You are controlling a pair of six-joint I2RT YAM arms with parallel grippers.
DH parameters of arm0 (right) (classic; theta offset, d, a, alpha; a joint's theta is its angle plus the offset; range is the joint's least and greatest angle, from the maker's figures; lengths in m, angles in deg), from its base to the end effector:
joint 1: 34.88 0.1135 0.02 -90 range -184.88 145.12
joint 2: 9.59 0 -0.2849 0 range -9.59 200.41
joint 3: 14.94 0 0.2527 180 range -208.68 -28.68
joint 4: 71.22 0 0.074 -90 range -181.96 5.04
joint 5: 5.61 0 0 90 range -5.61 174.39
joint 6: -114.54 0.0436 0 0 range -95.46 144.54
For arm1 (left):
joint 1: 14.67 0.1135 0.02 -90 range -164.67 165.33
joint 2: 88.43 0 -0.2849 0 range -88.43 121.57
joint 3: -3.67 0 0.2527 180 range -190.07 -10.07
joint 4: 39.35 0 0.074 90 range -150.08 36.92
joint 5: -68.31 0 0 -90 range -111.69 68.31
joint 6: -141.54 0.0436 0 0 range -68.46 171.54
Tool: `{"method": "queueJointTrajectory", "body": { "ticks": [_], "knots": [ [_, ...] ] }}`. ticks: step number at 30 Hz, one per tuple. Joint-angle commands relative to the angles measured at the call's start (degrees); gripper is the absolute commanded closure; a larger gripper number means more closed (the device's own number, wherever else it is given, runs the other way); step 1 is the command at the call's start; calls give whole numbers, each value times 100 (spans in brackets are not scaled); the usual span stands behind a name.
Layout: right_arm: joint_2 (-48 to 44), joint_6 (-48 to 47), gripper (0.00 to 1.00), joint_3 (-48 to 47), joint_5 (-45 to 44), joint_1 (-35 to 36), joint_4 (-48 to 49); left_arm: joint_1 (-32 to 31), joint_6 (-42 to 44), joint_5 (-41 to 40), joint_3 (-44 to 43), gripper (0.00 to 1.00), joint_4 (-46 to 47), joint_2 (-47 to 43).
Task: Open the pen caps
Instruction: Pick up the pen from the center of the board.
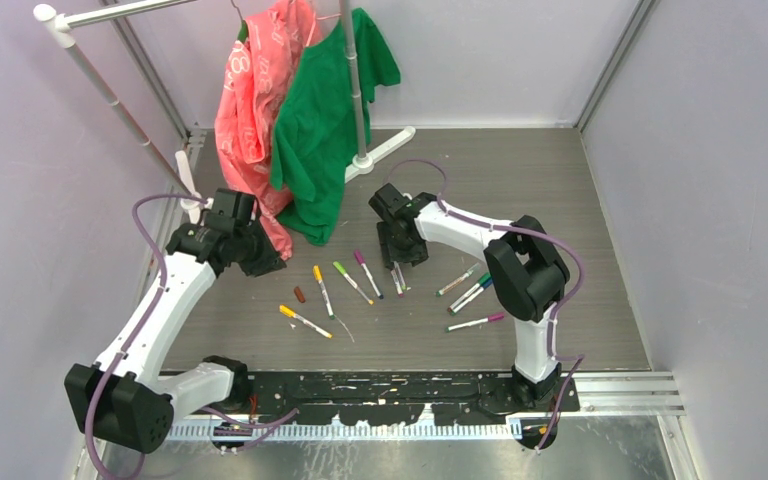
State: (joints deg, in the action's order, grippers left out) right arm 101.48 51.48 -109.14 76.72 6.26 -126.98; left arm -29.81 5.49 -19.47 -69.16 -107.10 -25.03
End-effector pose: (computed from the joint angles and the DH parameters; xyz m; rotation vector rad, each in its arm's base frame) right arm 0.3045 0.2583 0.1942 -0.3193 2.7970 0.0843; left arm 0.1960 -0.0548 0.3096 -0.6928 2.5606 -0.4273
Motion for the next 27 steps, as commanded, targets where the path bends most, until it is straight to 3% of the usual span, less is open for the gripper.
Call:
{"method": "queueJointTrajectory", "body": {
  "ticks": [1,27],
  "knots": [
    [5,-156,43,-292,-144,34,118,-32,51,67,-41,91,225,15],
    [206,-228,46,-128,-51,-137,238,-42,51,22,-60,91,346,209]
  ]
}}
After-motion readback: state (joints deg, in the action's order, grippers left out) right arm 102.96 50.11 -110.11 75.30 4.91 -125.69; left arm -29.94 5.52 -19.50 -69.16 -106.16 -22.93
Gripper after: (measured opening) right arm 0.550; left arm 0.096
